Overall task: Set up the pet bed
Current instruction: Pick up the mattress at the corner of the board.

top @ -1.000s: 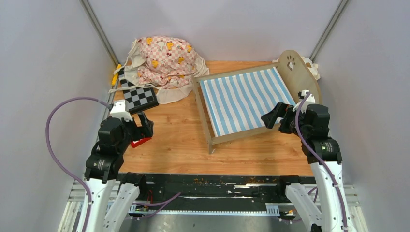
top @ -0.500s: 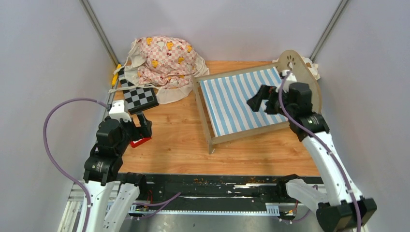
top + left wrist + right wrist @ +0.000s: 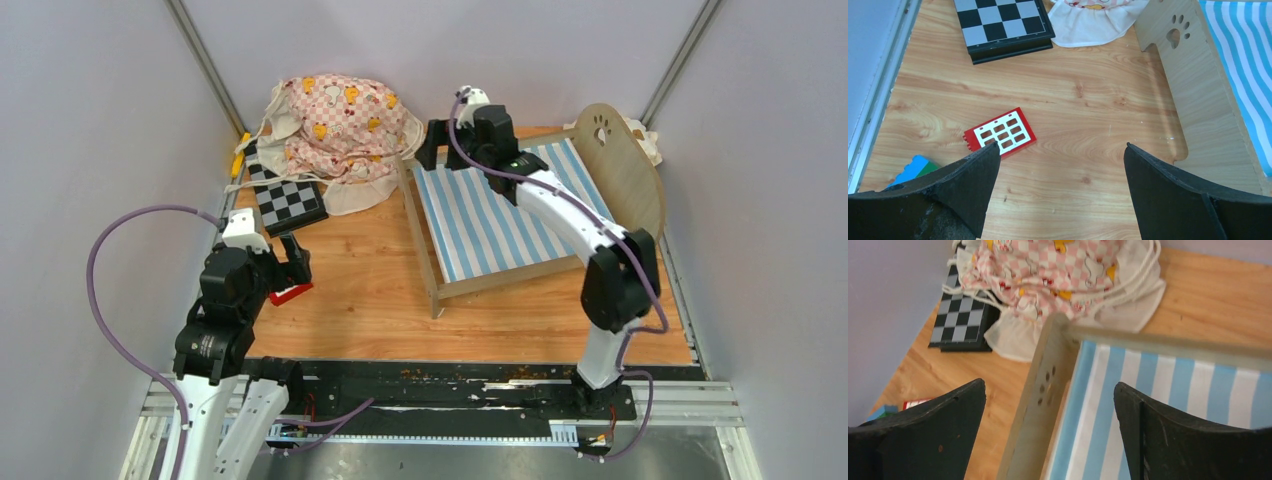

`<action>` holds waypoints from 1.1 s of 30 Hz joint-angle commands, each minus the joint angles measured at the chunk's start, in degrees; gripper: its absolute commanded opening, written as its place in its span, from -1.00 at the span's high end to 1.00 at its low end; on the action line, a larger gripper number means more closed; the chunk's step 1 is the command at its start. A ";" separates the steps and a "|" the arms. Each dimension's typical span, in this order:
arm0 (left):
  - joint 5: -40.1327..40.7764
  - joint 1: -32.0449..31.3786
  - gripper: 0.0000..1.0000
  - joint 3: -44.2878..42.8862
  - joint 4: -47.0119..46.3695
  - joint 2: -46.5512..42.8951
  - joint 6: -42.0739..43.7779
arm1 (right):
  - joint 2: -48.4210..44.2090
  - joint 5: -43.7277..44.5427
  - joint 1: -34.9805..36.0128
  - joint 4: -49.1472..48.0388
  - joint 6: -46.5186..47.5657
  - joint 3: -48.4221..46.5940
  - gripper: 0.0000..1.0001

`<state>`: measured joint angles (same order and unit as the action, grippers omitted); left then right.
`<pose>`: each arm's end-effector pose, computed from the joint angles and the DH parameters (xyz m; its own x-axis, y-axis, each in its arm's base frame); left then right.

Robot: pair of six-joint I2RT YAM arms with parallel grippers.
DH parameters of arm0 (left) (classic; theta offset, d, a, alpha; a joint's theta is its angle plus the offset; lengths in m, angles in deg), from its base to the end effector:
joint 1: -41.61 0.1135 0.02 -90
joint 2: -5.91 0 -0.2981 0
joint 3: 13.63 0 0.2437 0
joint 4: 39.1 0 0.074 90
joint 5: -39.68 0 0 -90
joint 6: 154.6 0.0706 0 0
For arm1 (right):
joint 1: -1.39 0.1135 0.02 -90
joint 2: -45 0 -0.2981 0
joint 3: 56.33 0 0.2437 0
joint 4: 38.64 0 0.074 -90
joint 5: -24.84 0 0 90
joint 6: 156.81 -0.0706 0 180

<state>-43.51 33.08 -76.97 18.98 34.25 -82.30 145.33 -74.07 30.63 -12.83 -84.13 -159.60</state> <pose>0.0901 -0.0050 0.3383 -0.3813 -0.2481 -0.8905 -0.0803 0.9686 -0.2354 0.3867 0.2290 0.3634 -0.5045 0.0547 -0.8617 -0.4786 0.8129 0.3318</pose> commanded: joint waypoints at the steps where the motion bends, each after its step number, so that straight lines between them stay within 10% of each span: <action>1: 0.98 -0.08 -1.00 0.23 -1.99 -0.17 -0.59 | 11.45 0.36 0.78 -8.02 4.66 -14.99 -0.99; 21: -0.11 -0.08 -1.00 0.48 -2.07 0.01 -0.68 | 52.67 2.06 0.58 -24.75 10.36 -54.58 -1.00; 33: -1.34 -0.09 -1.00 -0.69 -2.05 3.51 -0.08 | 51.12 3.28 0.13 -29.91 9.94 -54.88 -0.99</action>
<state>-43.84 33.08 -76.88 18.96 35.39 -82.32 202.47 -70.09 30.96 -38.28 -75.50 -213.89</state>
